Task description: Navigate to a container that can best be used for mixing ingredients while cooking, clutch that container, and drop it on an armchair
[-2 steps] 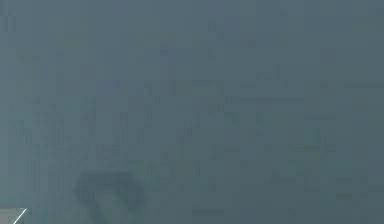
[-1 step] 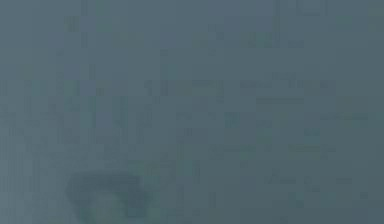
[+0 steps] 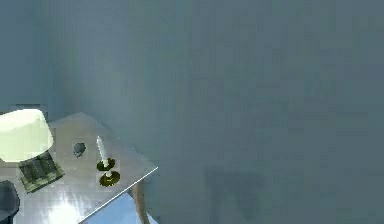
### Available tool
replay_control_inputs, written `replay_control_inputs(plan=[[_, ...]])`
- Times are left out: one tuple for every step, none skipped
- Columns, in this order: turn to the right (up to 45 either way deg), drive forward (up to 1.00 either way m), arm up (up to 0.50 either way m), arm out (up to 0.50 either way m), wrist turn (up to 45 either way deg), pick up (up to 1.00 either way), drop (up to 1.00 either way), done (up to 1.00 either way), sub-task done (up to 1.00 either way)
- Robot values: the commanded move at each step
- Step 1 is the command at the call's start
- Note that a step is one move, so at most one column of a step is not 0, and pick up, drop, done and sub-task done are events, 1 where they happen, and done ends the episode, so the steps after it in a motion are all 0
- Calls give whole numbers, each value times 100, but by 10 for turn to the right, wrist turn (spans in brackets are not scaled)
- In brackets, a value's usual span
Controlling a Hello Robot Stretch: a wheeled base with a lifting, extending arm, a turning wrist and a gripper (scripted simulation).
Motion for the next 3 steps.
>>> replay_control_inputs(plan=[[0,25,0,0,0,0,0,0,0],[-450,0,0,0,0,0,0,0,0],[-450,0,0,0,0,0,0,0,0]])
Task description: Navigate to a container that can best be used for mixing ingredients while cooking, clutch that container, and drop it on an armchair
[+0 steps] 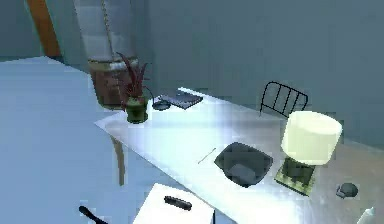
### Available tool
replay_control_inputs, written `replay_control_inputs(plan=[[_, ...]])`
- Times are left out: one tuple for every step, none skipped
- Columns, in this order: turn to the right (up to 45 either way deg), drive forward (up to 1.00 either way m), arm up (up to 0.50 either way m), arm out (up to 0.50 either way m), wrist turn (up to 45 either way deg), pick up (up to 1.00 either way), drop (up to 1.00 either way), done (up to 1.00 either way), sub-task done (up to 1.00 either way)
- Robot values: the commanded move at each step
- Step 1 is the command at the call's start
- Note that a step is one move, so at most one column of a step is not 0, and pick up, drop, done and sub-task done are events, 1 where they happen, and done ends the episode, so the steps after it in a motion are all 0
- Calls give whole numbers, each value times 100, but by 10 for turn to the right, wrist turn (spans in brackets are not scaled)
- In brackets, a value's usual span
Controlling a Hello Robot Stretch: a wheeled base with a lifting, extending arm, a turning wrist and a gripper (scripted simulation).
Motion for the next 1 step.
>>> replay_control_inputs(plan=[[-450,0,0,0,0,0,0,0,0]])
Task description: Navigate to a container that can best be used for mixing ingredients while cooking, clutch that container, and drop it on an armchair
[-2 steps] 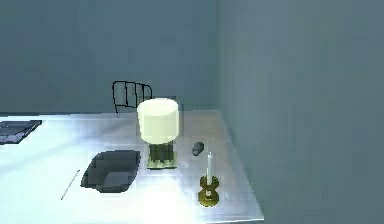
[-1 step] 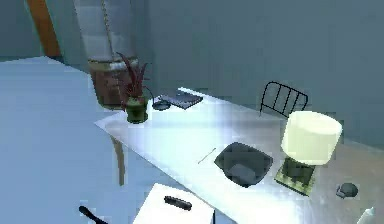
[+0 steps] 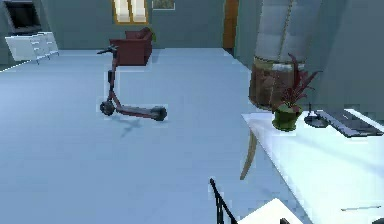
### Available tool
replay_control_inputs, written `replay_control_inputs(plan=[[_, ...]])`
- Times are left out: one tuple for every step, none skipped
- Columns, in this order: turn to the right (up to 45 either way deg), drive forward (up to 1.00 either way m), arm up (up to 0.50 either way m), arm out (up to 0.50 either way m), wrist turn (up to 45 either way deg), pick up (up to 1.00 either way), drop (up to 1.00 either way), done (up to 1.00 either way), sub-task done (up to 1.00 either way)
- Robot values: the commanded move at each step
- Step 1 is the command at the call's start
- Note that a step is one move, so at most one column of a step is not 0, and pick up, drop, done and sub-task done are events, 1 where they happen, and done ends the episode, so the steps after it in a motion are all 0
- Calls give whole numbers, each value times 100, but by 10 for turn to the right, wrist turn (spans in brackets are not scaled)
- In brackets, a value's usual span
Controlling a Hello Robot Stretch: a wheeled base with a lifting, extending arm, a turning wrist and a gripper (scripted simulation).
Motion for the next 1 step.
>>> replay_control_inputs(plan=[[-240,0,0,0,0,0,0,0,0]])
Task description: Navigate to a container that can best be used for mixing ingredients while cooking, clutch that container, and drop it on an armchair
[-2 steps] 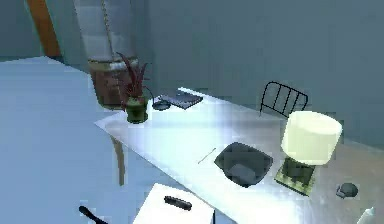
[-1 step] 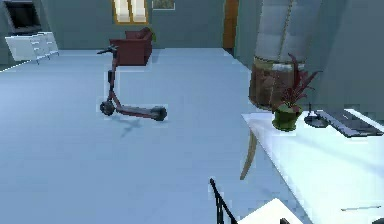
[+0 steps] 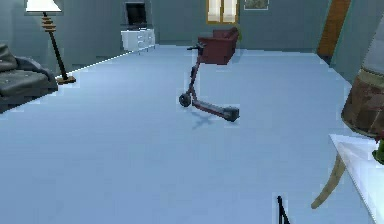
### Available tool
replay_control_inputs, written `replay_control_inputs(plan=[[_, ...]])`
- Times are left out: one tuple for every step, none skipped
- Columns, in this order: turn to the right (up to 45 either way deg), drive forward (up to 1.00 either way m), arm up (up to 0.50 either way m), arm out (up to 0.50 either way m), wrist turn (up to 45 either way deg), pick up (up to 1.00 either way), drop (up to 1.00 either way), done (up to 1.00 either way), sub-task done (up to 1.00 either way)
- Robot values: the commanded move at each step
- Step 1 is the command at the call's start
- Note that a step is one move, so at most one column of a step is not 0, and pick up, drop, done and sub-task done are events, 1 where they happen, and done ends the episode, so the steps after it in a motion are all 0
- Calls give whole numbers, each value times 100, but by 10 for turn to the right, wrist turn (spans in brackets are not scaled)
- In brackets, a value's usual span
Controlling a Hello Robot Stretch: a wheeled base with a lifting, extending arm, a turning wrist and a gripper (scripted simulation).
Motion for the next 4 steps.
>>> replay_control_inputs(plan=[[0,0,50,0,0,0,0,0,0],[0,0,36,0,0,0,0,0,0],[0,0,0,36,0,0,0,0,0],[0,0,0,0,450,0,0,0,0]])
